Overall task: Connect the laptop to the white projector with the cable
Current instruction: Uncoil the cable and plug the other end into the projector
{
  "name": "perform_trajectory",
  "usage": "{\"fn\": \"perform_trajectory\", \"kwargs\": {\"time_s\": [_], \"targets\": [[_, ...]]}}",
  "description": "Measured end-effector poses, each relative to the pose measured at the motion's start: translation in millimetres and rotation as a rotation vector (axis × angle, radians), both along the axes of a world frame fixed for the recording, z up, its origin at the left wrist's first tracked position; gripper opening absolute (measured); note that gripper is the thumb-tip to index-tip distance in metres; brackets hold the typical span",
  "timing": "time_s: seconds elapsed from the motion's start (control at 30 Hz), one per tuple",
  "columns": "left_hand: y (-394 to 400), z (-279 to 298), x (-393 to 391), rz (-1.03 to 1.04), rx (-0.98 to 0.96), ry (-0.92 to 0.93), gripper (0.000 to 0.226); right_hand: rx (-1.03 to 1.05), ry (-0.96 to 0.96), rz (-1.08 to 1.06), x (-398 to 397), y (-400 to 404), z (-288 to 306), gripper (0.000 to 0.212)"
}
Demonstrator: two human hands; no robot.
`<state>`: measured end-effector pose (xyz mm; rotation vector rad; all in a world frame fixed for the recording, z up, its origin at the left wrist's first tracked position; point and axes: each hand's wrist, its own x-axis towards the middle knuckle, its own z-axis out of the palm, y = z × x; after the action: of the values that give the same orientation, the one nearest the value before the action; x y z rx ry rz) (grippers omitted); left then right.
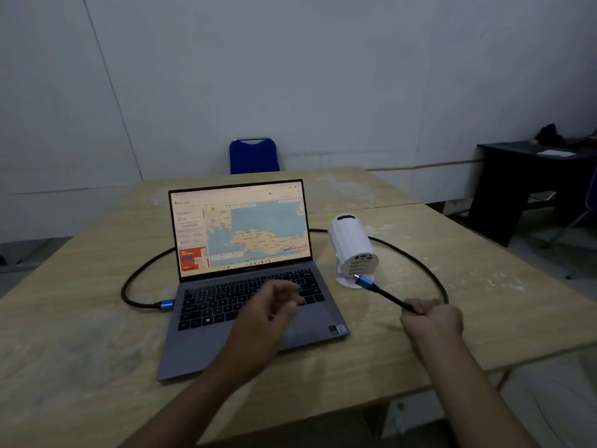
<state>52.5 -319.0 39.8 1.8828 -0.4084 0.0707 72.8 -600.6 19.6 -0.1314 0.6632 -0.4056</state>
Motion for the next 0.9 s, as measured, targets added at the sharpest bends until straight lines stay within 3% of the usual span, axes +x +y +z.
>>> {"fn": "perform_trajectory", "kwargs": {"time_s": [0.1, 0.2, 0.3, 0.37, 0.47, 0.63, 0.77, 0.9], "targets": [[-49.6, -4.9, -13.1, -0.105, -0.015, 0.286, 0.029, 0.048, -0.021, 0.016, -6.0, 7.3, -4.3, 0.032], [-89.3, -7.2, -10.2, -0.081, -0.162, 0.509, 0.042, 0.040, -0.010, 0.018, -11.2, 15.8, -3.7, 0.032], [-113.1, -5.6, -2.2, 0.010, -0.326, 0.565, 0.023, -0.098, 0.021, 0.147, -24.9, 28.3, -2.1, 0.032], [-118.5, -5.1, 1.7, 0.091, -0.365, 0.546, 0.024, -0.241, 0.081, 0.275, -45.6, 38.5, -1.4, 0.029], [-120.6, -3.0, 4.0, 0.123, -0.376, 0.521, 0.026, -0.533, 0.214, 0.366, -75.6, 45.2, -6.4, 0.046], [-121.2, -0.9, 4.3, 0.078, -0.290, 0.444, 0.029, -1.230, 0.439, 0.278, -94.5, 36.9, -9.4, 0.034], [-120.9, -4.9, 7.7, 0.017, -0.227, 0.406, 0.037, -1.684, 0.351, 0.242, -92.6, 36.1, -8.0, 0.021], [-122.9, -5.3, 13.7, -0.070, -0.183, 0.400, 0.037, -1.923, 0.319, 0.352, -71.5, 41.3, -22.6, 0.027]]}}
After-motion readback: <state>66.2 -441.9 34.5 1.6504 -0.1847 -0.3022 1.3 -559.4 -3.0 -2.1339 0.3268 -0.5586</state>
